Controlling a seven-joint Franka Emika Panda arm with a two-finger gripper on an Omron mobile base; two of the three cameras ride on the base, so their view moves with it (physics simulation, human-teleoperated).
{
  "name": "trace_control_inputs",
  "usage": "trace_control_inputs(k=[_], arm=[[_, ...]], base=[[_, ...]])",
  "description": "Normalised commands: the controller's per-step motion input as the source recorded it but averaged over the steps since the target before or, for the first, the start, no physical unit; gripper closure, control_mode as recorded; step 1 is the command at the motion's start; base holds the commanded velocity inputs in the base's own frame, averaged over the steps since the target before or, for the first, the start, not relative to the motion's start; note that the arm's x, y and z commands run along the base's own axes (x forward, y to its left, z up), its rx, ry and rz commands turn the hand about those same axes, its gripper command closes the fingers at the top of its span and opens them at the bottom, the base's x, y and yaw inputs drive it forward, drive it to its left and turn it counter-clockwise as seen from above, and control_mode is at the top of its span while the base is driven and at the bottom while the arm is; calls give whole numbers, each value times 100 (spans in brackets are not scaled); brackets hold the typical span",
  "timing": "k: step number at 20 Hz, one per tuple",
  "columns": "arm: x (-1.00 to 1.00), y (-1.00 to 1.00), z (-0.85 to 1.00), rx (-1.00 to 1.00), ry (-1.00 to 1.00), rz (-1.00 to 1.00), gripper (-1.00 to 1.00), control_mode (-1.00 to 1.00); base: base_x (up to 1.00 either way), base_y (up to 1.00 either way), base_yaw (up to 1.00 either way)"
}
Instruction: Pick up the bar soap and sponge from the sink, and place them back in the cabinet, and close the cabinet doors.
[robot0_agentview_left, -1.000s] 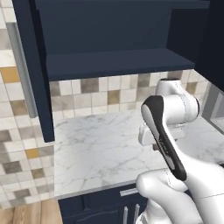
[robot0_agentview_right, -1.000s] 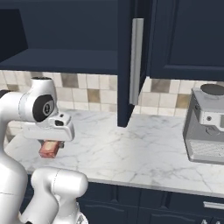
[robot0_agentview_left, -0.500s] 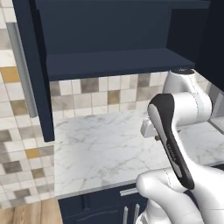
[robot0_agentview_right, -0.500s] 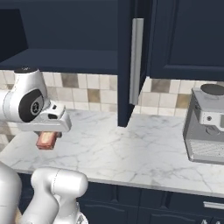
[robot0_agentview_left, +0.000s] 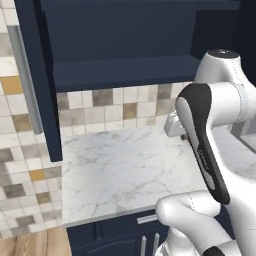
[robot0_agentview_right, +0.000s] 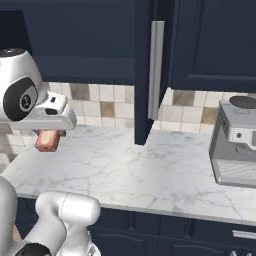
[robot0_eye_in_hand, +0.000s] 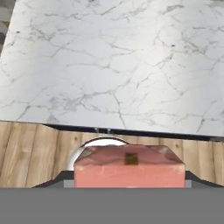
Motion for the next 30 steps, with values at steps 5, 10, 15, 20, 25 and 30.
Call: trace_control_inputs(k=[5,10,15,20,25,30], arm=[[0,0,50,0,-12,0,100,-100],[1,0,29,0,-17,0,100,-100],[6,-1,23,0,-9,6,100,-100],[24,-4,26,0,-13,3,100,-100],[31,0,19,0,-15,0,100,-100],[34,0,6,0,-22,0,100,-100]], base=[[0,0,0],[0,0,0],[0,0,0],[0,0,0],[0,0,0],[0,0,0]])
